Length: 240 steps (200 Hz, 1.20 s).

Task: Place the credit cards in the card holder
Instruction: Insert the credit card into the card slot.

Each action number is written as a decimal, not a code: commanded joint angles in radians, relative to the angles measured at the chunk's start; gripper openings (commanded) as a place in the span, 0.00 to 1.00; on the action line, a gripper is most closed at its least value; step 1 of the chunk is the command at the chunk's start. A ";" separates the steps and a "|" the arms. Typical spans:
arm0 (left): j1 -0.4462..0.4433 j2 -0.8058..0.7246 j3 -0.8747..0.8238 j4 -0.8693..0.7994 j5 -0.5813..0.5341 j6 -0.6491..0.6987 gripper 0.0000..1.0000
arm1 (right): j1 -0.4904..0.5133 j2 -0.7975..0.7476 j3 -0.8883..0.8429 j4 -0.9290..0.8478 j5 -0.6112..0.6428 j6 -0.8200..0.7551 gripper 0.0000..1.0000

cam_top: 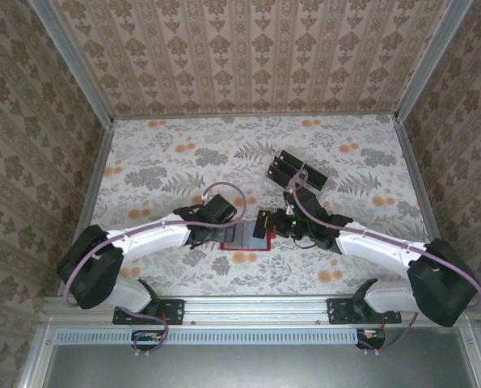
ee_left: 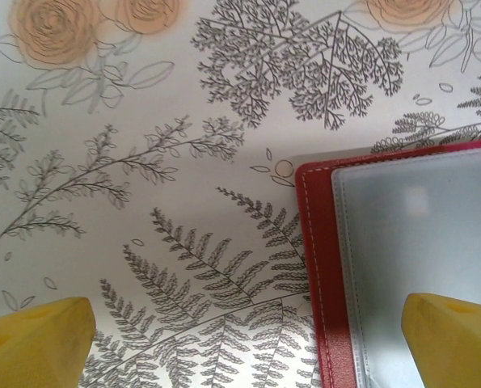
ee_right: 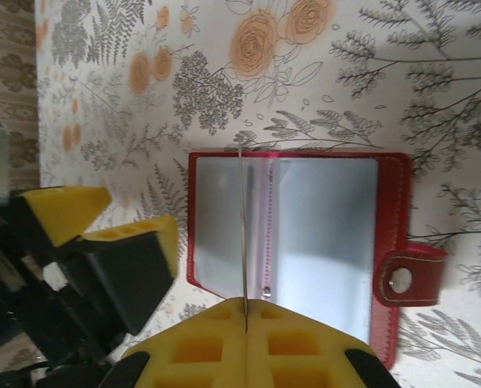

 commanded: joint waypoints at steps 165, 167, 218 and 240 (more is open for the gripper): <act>-0.022 0.074 0.066 0.015 -0.017 0.046 1.00 | -0.009 0.280 0.096 -0.011 -0.155 -0.093 0.00; -0.022 0.076 0.065 0.016 -0.016 0.045 1.00 | -0.011 0.281 0.096 -0.011 -0.156 -0.093 0.00; -0.023 0.103 0.055 0.031 -0.003 0.045 1.00 | -0.029 0.286 0.089 -0.024 -0.163 -0.112 0.00; -0.024 0.105 0.039 0.032 -0.005 0.036 1.00 | -0.034 0.289 0.087 -0.028 -0.166 -0.117 0.00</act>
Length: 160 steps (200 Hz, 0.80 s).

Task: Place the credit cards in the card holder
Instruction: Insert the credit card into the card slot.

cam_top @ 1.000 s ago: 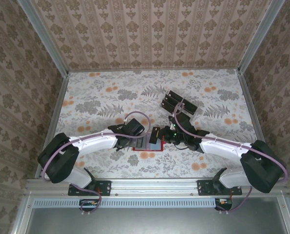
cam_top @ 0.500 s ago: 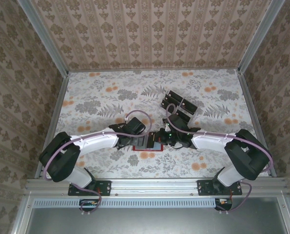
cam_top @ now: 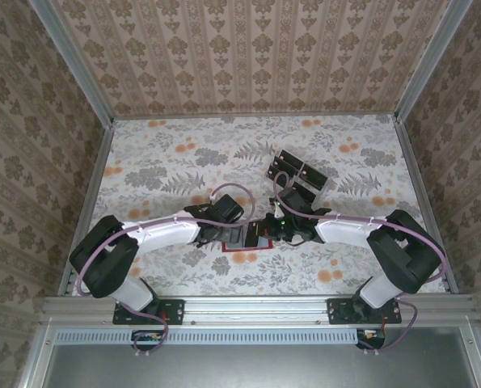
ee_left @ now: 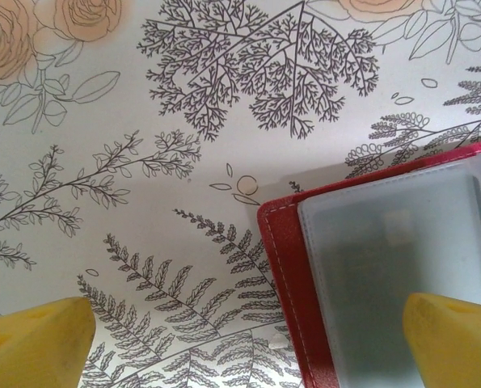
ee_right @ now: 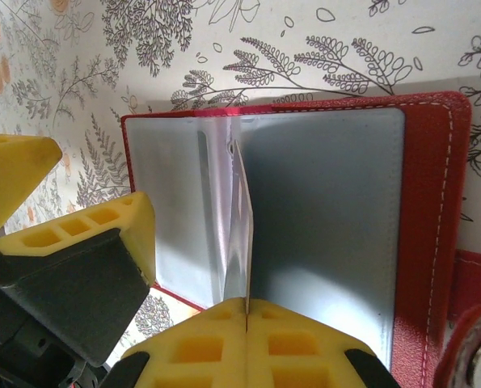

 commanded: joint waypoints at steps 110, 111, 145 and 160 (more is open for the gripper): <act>-0.005 -0.022 -0.081 -0.047 -0.005 -0.064 1.00 | -0.028 -0.007 0.024 0.008 -0.083 -0.042 0.00; -0.005 -0.021 -0.082 -0.047 -0.006 -0.065 1.00 | -0.028 -0.008 0.024 0.010 -0.083 -0.042 0.00; -0.005 -0.024 -0.087 -0.053 -0.008 -0.072 1.00 | -0.049 -0.012 0.024 0.060 -0.144 -0.060 0.00; -0.004 -0.023 -0.088 -0.054 -0.008 -0.076 1.00 | -0.061 -0.002 0.030 0.075 -0.171 -0.075 0.00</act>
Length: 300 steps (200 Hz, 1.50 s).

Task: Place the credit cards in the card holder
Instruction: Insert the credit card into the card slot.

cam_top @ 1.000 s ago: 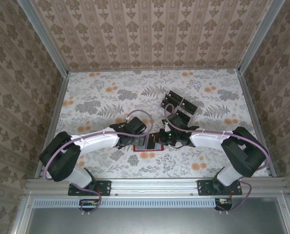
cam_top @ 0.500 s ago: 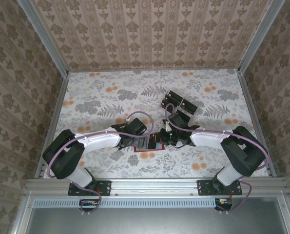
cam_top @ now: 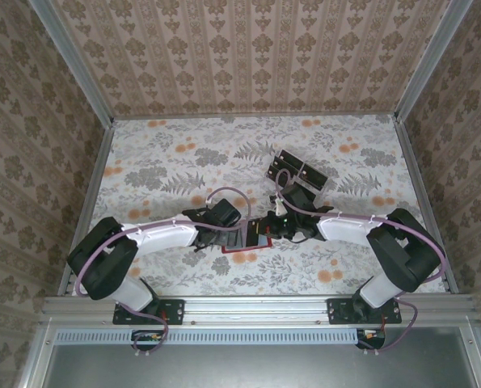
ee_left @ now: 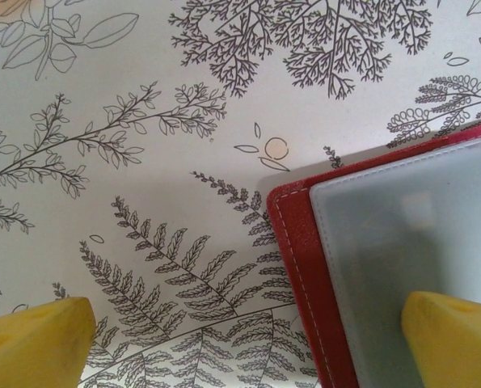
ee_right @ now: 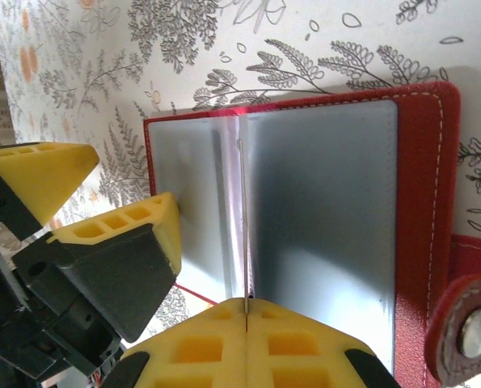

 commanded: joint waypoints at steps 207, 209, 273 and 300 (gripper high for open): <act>-0.006 0.003 -0.030 -0.079 -0.021 -0.024 1.00 | -0.086 0.161 0.007 0.176 -0.225 -0.099 0.00; -0.005 0.002 -0.029 -0.078 -0.021 -0.023 1.00 | -0.087 0.163 0.007 0.177 -0.224 -0.099 0.00; -0.007 0.006 -0.026 -0.078 -0.020 -0.024 1.00 | -0.091 0.184 -0.011 0.204 -0.231 -0.098 0.00; -0.005 0.008 -0.026 -0.078 -0.018 -0.024 1.00 | -0.092 0.194 -0.019 0.215 -0.238 -0.101 0.00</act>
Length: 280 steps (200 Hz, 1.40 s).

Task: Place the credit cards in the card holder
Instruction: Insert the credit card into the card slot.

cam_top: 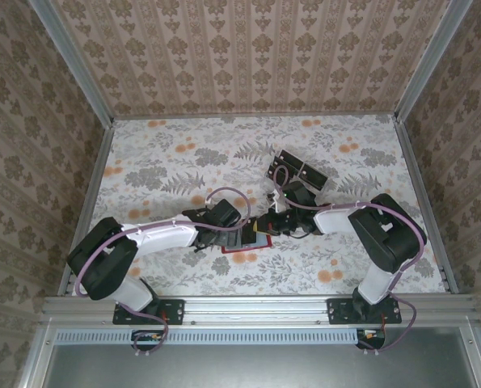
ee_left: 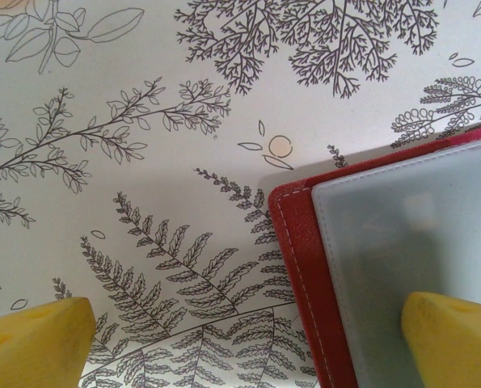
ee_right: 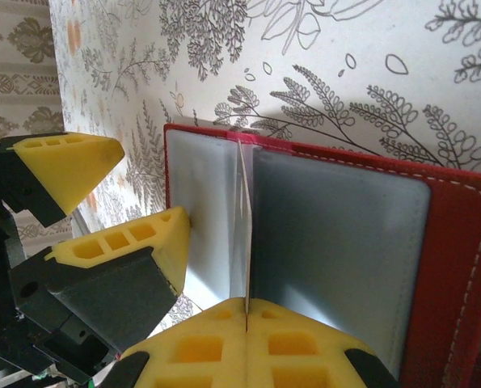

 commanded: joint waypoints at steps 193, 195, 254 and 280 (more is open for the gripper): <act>-0.006 0.013 -0.020 -0.078 -0.014 -0.005 1.00 | -0.056 0.066 -0.050 0.059 -0.062 -0.037 0.00; -0.006 0.014 -0.019 -0.077 -0.014 -0.005 1.00 | -0.056 0.064 -0.051 0.062 -0.063 -0.036 0.00; -0.006 0.014 -0.019 -0.076 -0.013 -0.004 1.00 | -0.056 -0.025 -0.046 0.060 -0.069 0.003 0.00; -0.007 0.014 -0.020 -0.075 -0.012 -0.004 1.00 | -0.056 -0.040 -0.036 0.048 -0.068 0.003 0.00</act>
